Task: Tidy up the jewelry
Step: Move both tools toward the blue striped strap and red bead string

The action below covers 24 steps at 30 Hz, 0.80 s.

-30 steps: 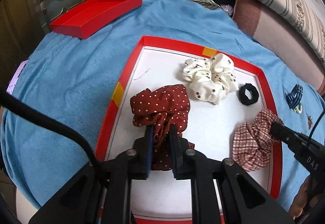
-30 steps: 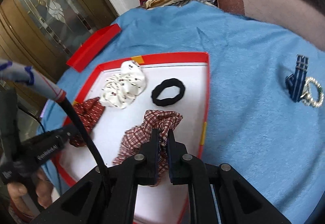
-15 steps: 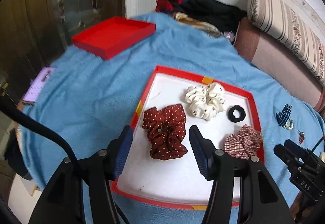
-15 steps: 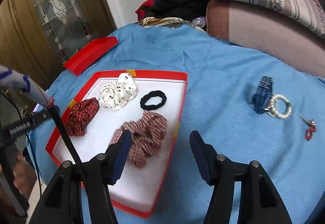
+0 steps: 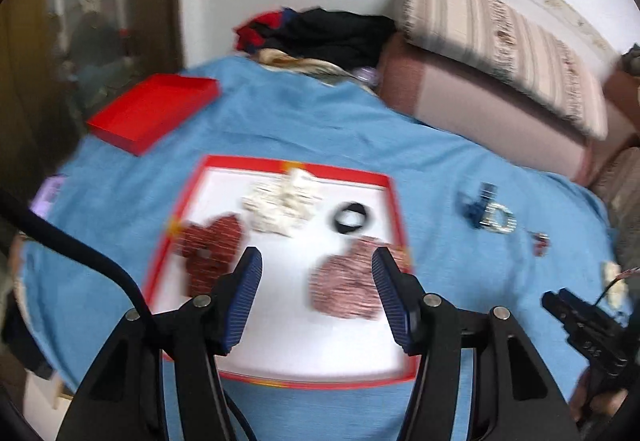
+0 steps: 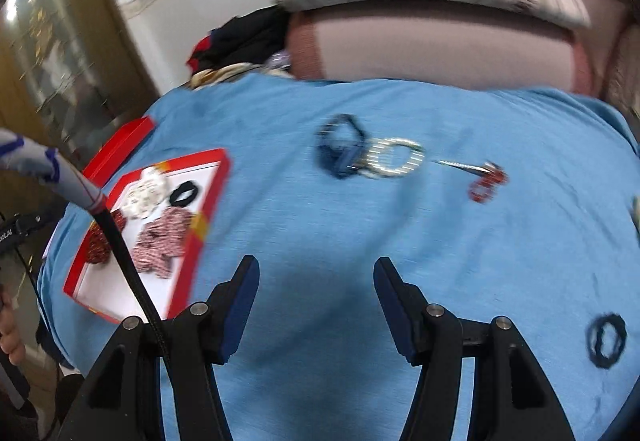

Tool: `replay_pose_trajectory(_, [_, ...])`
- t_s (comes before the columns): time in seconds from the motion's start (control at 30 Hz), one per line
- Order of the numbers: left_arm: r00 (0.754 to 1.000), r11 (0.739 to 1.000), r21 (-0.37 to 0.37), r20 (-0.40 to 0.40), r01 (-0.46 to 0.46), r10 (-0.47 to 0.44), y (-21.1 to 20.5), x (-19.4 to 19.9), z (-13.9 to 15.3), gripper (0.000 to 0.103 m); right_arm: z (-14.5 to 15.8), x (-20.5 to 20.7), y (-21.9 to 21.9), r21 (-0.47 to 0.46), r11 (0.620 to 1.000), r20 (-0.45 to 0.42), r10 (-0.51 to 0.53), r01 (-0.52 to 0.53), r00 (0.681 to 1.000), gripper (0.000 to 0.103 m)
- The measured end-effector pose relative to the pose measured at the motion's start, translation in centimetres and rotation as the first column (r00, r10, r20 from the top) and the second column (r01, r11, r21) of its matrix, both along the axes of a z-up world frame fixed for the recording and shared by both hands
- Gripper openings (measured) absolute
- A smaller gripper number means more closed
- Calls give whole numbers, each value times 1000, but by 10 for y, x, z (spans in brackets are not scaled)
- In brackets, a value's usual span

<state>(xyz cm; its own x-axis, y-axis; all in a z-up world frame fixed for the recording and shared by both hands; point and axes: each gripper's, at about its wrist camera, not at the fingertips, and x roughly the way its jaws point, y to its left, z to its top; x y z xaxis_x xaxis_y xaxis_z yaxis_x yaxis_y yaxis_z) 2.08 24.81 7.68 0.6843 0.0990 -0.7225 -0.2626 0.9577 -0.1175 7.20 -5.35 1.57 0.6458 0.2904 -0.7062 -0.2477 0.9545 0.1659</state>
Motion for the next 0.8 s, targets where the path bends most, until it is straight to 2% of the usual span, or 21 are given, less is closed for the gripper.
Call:
replay_pose_trajectory(0.1, [999, 999, -3, -6, 53, -53, -25, 13, -1, 56, 2, 3, -28, -44, 999, 2, -28, 28, 1000, 64])
replay_pose_trajectory(0.33, [980, 981, -40, -49, 189, -191, -85, 59, -12, 56, -3, 32, -97, 47, 988, -51, -146, 149, 988, 64])
replay_pose_trajectory(0.5, [967, 966, -71, -34, 249, -251, -113, 108, -22, 56, -8, 61, -132, 114, 969, -70, -213, 220, 974, 64])
replay_pose_trajectory(0.57, [960, 959, -82, -44, 273, -277, -126, 132, -33, 56, -11, 74, -139, 128, 966, -73, -217, 225, 973, 63])
replay_pose_trajectory(0.7, [944, 947, -28, -79, 320, -321, -149, 168, -53, 56, -22, 103, -144, 133, 969, -98, -196, 208, 976, 63])
replay_pose_trajectory(0.8, [939, 943, -24, -86, 333, -333, -156, 191, -61, 56, -31, 117, -143, 165, 963, -120, -196, 214, 973, 63])
